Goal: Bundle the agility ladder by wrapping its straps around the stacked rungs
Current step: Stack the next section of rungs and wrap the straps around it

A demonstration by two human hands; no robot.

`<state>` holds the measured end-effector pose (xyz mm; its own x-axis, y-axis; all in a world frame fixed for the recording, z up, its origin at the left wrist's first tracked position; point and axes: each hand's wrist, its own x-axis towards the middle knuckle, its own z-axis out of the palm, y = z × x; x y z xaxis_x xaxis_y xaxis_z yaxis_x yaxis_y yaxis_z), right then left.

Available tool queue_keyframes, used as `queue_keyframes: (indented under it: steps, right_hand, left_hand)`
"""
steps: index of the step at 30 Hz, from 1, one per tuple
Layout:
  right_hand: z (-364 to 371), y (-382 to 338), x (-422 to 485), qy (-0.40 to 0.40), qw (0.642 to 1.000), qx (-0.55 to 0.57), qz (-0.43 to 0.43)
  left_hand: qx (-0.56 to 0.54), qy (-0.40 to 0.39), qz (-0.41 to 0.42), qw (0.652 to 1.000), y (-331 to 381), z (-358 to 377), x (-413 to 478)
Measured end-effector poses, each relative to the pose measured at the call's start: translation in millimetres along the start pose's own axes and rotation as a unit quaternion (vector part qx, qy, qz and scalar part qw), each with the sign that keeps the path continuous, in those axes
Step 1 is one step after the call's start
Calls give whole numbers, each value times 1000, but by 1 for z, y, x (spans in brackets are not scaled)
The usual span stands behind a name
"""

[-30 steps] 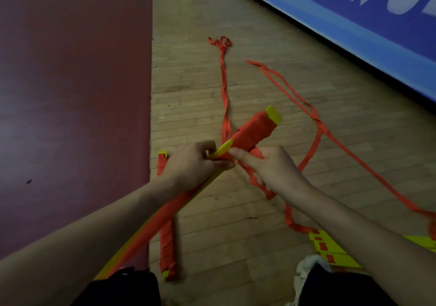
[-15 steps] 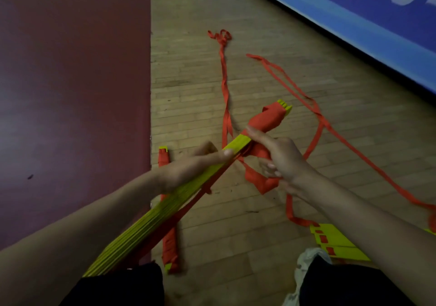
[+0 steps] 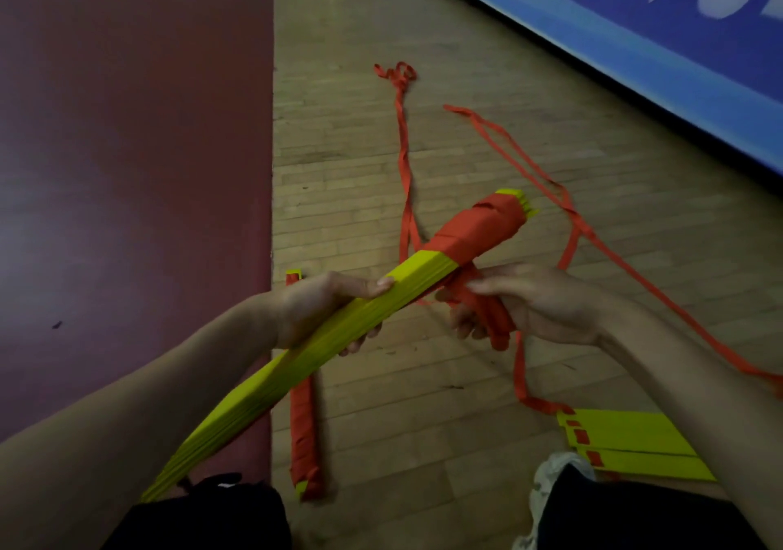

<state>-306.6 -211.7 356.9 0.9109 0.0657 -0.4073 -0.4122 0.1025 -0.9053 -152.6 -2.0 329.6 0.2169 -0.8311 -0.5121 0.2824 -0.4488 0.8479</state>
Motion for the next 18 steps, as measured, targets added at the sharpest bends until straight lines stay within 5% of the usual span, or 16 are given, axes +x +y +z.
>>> queue_keyframes:
  steps: [5, 13, 18]
  right_hand:
    - [-3, 9, 3, 38, 999, -25, 22]
    - [11, 11, 12, 159, 976, -105, -105]
    - [12, 13, 20, 188, 958, -154, -156]
  left_hand:
    - [-1, -10, -13, 1000, 5, -1, -2]
    - [-18, 21, -8, 1000, 11, 0, -5]
    - [-14, 106, 10, 994, 14, 11, -7]
